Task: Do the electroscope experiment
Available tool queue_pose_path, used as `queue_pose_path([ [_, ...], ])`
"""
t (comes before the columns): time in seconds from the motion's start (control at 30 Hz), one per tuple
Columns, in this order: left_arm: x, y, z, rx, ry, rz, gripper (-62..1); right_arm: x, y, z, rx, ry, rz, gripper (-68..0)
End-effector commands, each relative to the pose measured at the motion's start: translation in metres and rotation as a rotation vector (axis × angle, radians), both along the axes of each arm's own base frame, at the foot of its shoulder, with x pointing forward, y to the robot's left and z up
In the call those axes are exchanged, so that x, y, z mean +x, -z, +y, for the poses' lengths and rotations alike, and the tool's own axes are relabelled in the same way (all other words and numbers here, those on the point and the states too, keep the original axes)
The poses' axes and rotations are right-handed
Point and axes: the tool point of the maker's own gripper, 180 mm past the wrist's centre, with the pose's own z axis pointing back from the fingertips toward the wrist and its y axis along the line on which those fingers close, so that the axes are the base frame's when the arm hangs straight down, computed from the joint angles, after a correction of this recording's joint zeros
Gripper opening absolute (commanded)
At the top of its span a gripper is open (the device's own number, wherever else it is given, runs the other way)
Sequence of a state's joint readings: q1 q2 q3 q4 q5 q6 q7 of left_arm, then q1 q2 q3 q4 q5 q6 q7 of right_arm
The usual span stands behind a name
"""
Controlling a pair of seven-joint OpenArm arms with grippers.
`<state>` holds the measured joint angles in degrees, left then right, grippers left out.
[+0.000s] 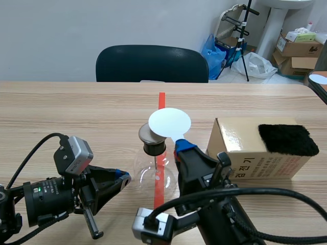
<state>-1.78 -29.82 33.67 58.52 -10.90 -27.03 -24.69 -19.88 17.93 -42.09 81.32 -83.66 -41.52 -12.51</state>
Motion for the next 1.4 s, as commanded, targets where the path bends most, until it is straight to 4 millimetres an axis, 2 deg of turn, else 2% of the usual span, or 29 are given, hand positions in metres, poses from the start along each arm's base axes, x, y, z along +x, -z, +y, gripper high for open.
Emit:
queue_pose_path([
  [0.0, 0.006, -0.011, -0.005, -0.032, 0.000, -0.029, -57.9, 0.005, -0.019, -0.007, 0.045, 0.028, -0.069, -66.5],
  [0.37, 0.006, -0.011, -0.005, -0.032, 0.000, -0.029, -57.9, 0.018, -0.018, -0.044, 0.075, 0.244, -0.055, -66.5],
  [0.67, 0.006, -0.011, -0.005, -0.032, 0.000, -0.029, -57.9, 0.021, -0.016, -0.066, 0.092, 0.365, -0.047, -66.5],
  [1.37, 0.006, -0.011, -0.005, -0.032, 0.000, -0.029, -57.9, 0.021, -0.016, -0.069, 0.094, 0.382, -0.045, -66.5],
])
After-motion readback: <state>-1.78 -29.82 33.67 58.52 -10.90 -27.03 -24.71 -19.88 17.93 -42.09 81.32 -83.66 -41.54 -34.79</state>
